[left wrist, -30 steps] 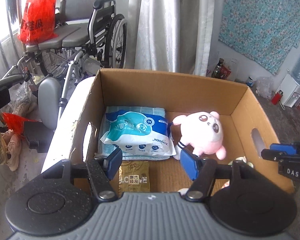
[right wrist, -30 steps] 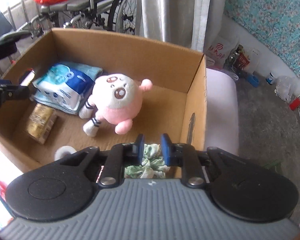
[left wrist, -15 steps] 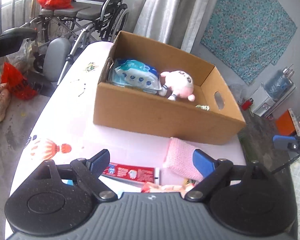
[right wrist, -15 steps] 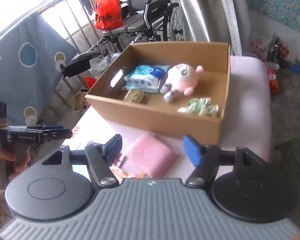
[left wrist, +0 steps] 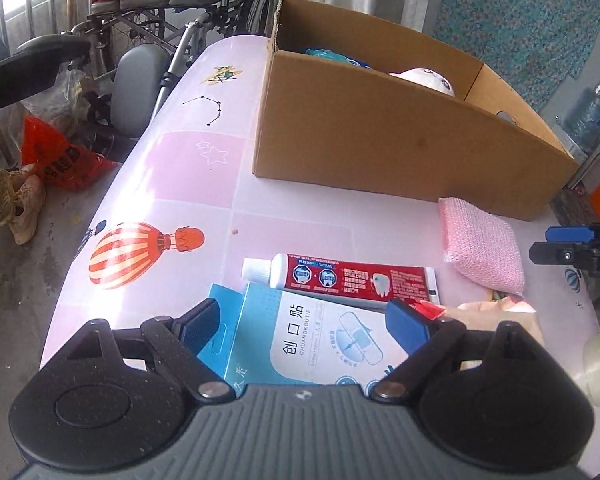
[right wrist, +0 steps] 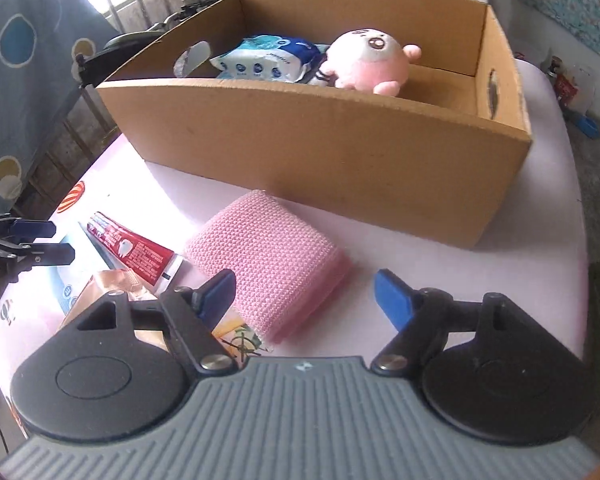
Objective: Organize soft objects
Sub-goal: 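Move the right gripper to the pink knit pad while the left approaches the red toothpaste, then grasp the pink knit pad with the right gripper while the left grasps the red toothpaste tube, then carry the pad over the box with the right gripper while the left drops the toothpaste in, then lower the pink pad into the box and open the right gripper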
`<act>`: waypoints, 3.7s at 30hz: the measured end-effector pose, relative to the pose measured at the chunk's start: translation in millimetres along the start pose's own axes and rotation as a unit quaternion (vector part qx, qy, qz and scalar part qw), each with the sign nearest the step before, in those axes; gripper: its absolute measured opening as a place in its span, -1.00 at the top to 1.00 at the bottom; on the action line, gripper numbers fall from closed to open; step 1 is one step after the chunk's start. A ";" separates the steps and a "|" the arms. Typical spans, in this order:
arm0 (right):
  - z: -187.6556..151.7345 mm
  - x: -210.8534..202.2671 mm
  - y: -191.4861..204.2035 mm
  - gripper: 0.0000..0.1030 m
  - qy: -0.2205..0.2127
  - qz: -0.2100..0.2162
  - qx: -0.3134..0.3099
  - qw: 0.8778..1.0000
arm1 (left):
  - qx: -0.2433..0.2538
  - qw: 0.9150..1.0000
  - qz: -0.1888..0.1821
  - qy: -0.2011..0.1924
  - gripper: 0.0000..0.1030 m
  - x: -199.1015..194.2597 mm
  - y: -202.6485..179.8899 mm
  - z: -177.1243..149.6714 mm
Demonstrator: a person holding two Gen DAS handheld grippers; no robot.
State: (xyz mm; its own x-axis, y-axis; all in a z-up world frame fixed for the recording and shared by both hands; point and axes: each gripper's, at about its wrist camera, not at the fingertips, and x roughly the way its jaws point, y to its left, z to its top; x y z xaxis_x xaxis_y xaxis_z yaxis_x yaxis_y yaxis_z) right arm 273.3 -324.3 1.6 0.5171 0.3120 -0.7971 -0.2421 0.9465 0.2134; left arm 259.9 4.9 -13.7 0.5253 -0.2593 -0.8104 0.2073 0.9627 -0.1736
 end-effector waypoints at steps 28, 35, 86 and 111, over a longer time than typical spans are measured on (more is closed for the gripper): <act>-0.9 74.1 15.4 -0.60 0.030 0.003 -0.121 0.992 | 0.141 0.990 0.004 -0.008 -0.74 26.9 -15.2 7.9; -8.2 60.7 -27.2 -0.62 0.018 -0.012 -0.094 0.995 | 0.310 0.950 -0.004 0.047 -0.72 50.2 -40.0 23.1; 155.7 -2.2 -50.4 -0.50 -0.180 -0.128 -0.190 0.957 | 0.461 0.884 -0.052 0.055 0.43 119.9 -132.5 210.4; 193.6 39.1 -85.8 -0.52 -0.084 -0.145 -0.193 0.967 | 0.256 0.959 -0.087 -0.082 -0.60 90.9 -76.7 248.0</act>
State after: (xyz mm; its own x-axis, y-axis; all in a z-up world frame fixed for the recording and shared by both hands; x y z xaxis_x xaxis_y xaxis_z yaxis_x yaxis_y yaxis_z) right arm 473.3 -377.4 61.5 0.7269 0.0785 -0.6822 -0.3388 0.9051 -0.2568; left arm 496.4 -111.5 64.7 0.5601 -0.4624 -0.6874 0.6604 0.7502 0.0335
